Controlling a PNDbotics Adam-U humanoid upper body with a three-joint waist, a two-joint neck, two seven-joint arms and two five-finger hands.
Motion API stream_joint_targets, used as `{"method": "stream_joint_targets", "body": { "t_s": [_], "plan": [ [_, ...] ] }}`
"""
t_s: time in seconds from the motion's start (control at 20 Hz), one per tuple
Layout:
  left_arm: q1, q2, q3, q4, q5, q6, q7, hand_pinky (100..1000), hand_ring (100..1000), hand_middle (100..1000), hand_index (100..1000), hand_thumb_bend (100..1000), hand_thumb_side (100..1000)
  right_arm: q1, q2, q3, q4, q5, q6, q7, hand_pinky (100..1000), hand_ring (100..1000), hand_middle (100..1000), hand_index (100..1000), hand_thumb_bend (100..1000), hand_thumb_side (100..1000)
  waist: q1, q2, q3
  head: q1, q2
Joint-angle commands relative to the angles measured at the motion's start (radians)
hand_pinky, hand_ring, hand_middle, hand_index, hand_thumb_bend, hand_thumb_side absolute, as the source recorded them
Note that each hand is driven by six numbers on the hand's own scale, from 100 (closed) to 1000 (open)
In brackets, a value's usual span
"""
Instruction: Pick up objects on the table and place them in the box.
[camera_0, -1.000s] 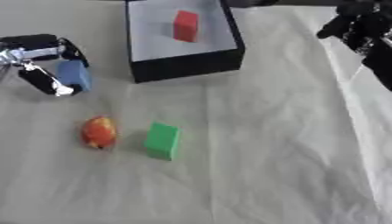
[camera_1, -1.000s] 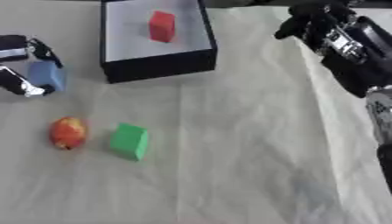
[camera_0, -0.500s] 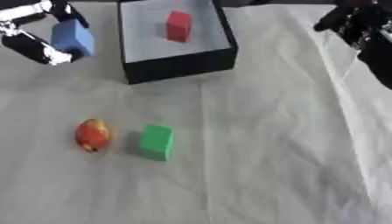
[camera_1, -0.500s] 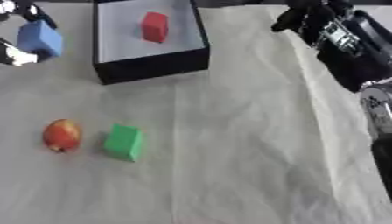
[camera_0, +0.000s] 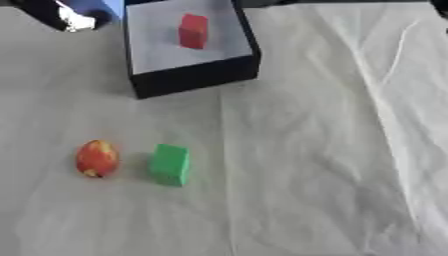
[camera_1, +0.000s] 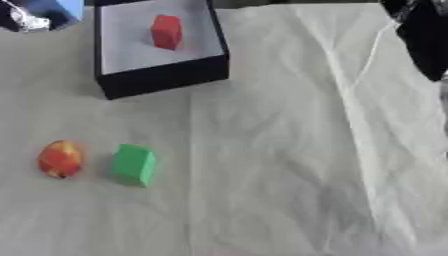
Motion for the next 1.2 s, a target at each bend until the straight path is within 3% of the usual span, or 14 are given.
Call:
{"method": "stream_joint_targets", "body": {
  "t_s": [0.05,0.15,0.25,0.45,0.7,0.75,0.8,0.85,1.1,1.2],
  "plan": [
    [-0.038,-0.016,0.035,0.015,-0.077,-0.227,-0.154,729,654,558,641,175,174,-0.029,-0.060,-0.021,-0.024,-0.008,-0.033,-0.039,1000,811,700,797,100,527,0.013,-0.013,-0.010,0.019,-0.017],
    [-0.058,-0.057,0.061,0.041,-0.129,-0.229,-0.117,728,649,554,636,132,166,-0.069,-0.063,-0.020,-0.024,-0.006,-0.047,-0.083,1000,813,699,796,100,576,0.017,-0.002,-0.041,0.044,-0.029],
    [-0.068,-0.080,0.080,0.068,-0.176,-0.234,-0.083,728,652,556,637,168,172,-0.095,-0.067,-0.014,-0.024,-0.014,-0.056,-0.111,1000,809,697,796,100,527,0.021,0.007,-0.064,0.063,-0.040],
    [-0.065,-0.108,0.109,0.119,-0.280,-0.240,-0.025,728,652,557,637,141,178,-0.140,-0.073,0.000,-0.024,-0.045,-0.076,-0.106,1000,807,698,797,100,526,0.024,0.024,-0.113,0.109,-0.067],
    [-0.057,-0.138,0.157,0.192,-0.456,-0.225,0.071,736,670,573,650,192,193,-0.198,-0.065,0.014,-0.024,-0.085,-0.068,-0.077,1000,802,694,796,100,526,0.027,0.053,-0.176,0.161,-0.098],
    [-0.055,-0.144,0.164,0.208,-0.493,-0.223,0.091,737,675,578,655,209,200,-0.205,-0.062,0.017,-0.024,-0.089,-0.065,-0.069,1000,801,693,796,100,526,0.027,0.057,-0.183,0.167,-0.102],
    [-0.051,-0.151,0.167,0.222,-0.533,-0.222,0.108,737,675,578,656,286,127,-0.209,-0.059,0.018,-0.024,-0.091,-0.061,-0.063,1000,801,693,796,100,525,0.028,0.061,-0.190,0.171,-0.105],
    [-0.047,-0.158,0.172,0.238,-0.568,-0.222,0.122,738,675,579,656,185,203,-0.212,-0.057,0.019,-0.024,-0.093,-0.058,-0.059,1000,800,692,796,100,526,0.029,0.063,-0.194,0.174,-0.106],
    [-0.026,-0.181,0.182,0.293,-0.688,-0.225,0.182,755,698,602,677,195,224,-0.213,-0.051,0.015,-0.024,-0.096,-0.051,-0.053,1000,798,690,795,100,526,0.029,0.069,-0.205,0.179,-0.104],
    [-0.021,-0.185,0.182,0.306,-0.722,-0.225,0.192,780,735,639,717,245,232,-0.210,-0.053,0.013,-0.024,-0.098,-0.051,-0.056,1000,797,689,794,100,526,0.029,0.069,-0.206,0.176,-0.102]
  ]
}}
